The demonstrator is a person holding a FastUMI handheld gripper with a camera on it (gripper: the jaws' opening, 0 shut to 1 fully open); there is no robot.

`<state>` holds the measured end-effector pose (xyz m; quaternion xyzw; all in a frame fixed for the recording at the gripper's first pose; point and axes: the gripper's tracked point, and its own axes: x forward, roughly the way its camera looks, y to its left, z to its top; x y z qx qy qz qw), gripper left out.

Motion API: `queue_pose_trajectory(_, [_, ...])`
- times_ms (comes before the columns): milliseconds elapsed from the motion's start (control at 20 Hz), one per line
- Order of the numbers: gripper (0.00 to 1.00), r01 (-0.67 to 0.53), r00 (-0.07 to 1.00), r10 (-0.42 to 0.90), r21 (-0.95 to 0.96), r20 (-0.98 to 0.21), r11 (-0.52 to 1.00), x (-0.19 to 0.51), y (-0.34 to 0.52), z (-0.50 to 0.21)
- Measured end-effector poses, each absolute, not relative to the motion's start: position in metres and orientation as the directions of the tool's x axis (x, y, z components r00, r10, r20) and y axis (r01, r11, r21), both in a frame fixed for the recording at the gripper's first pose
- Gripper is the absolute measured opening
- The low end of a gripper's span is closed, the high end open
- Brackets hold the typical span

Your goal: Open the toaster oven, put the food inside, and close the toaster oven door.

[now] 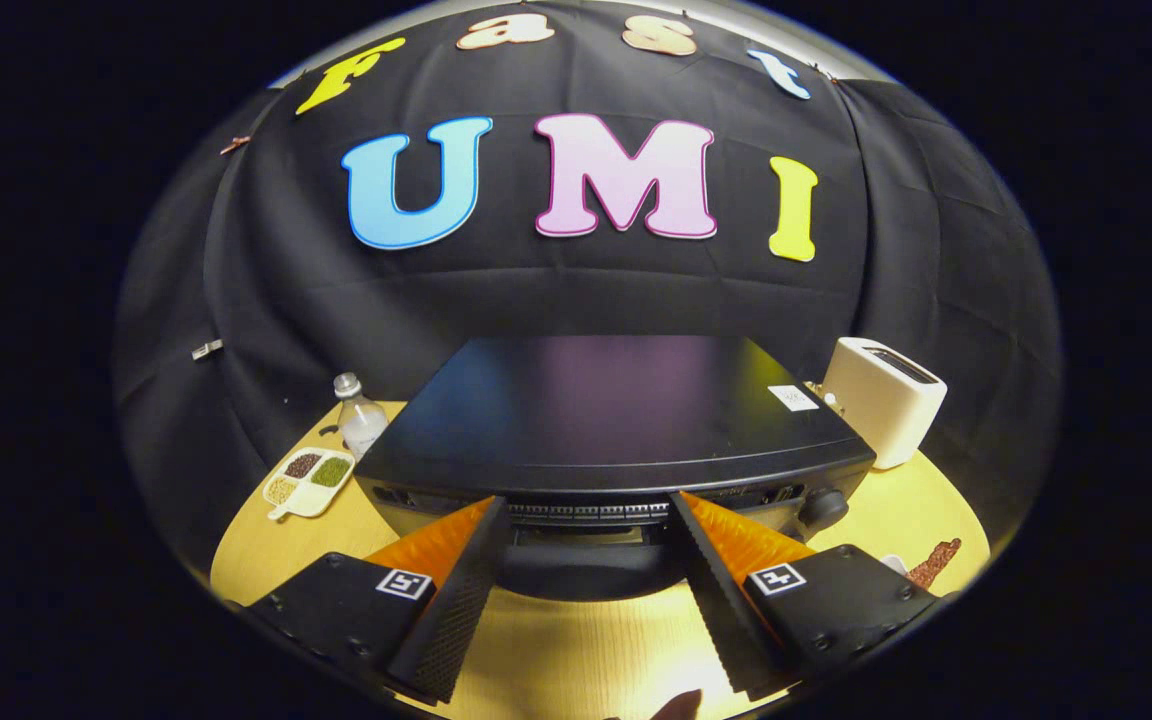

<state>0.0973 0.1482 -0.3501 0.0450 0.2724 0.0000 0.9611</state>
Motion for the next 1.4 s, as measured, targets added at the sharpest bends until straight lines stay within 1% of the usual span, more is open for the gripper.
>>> queue_pose_trajectory(150, [0.98,0.026,0.847,0.023,0.085,-0.531,0.996,0.091,0.148,-0.349])
queue_pose_trajectory(300, [0.98,0.032,0.833,0.027,0.097,-0.553,0.995,0.061,0.15,-0.355])
queue_pose_trajectory(450, [0.99,0.017,0.831,0.04,0.097,-0.555,0.995,0.043,0.151,-0.357])
queue_pose_trajectory(750, [0.98,0.016,0.803,0.041,0.09,-0.595,0.996,0.015,0.151,-0.368])
queue_pose_trajectory(1050, [0.98,0.008,0.766,0.046,0.081,-0.641,0.997,-0.008,0.152,-0.383])
queue_pose_trajectory(1400, [0.98,-0.016,0.699,0.056,0.063,-0.713,0.998,-0.038,0.153,-0.411])
